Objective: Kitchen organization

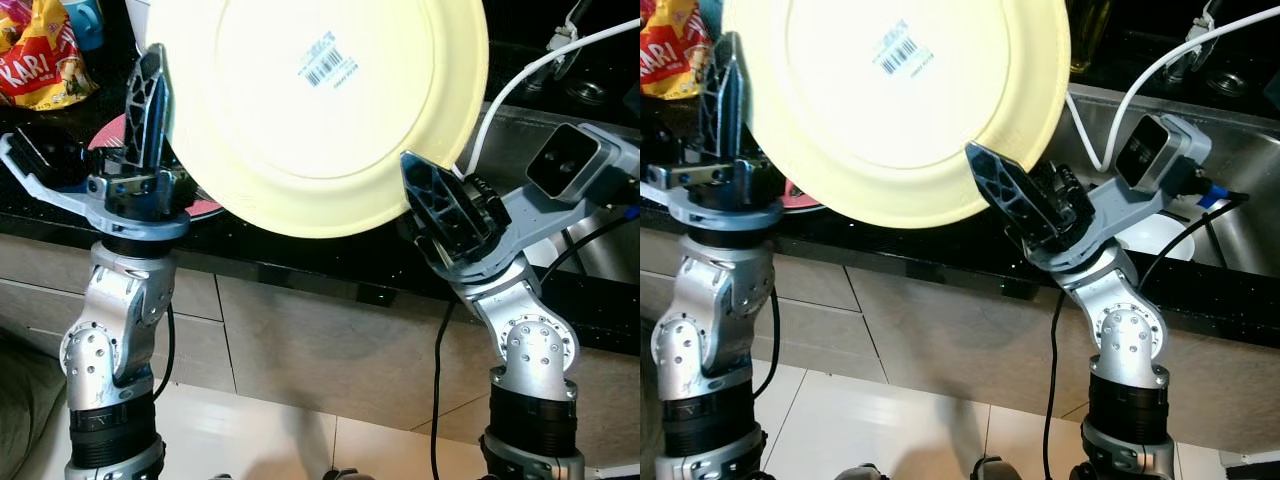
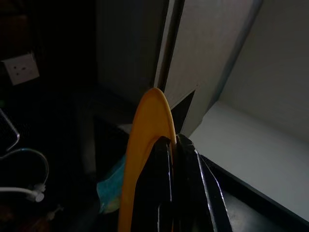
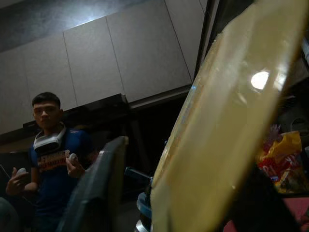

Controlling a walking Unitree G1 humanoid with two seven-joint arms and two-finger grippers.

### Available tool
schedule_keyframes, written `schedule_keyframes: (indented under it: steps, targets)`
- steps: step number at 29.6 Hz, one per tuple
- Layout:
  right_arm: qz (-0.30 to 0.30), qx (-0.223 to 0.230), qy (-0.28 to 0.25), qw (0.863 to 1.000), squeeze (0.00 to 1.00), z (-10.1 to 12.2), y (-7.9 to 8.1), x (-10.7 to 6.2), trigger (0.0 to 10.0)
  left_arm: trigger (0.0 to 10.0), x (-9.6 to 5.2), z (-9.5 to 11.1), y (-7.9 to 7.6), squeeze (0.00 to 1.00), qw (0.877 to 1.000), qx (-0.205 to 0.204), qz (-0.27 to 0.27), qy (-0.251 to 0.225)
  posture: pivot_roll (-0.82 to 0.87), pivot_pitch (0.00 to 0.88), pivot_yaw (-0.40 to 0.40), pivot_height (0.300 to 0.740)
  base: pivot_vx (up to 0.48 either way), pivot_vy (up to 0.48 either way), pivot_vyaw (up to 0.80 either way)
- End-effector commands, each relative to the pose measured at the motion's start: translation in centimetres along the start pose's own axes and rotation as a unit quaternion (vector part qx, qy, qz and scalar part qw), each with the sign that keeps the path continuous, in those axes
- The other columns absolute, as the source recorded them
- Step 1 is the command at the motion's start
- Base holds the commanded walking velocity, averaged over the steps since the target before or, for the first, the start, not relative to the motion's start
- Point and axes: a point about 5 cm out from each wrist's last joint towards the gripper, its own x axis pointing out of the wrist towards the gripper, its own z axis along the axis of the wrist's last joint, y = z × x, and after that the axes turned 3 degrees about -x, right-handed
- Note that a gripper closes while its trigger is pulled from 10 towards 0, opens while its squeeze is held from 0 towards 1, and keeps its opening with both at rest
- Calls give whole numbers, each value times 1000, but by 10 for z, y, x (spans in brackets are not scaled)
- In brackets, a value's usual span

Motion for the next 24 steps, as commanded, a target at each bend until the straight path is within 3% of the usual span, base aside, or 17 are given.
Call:
schedule_keyframes:
  steps: [1, 17, 24]
  targets:
    - [23, 0, 2, 1000, 0, 2, 8, 1, 0, 10000, -5, -3, 3, 0, 1000, 2, 3, 10, 111, 116, -52, 740, 0, 0, 0]
    - [33, 18, 27, 999, 0, -7, 11, -3, 0, 10000, -7, -9, 2, 0, 998, 24, -3, 57, 109, 120, -49, 740, 0, 0, 0]
    - [28, 16, 33, 999, 0, -10, 10, -5, 0, 10000, -7, -6, 6, 0, 995, 64, 21, 75, 111, 120, -46, 740, 0, 0, 0]
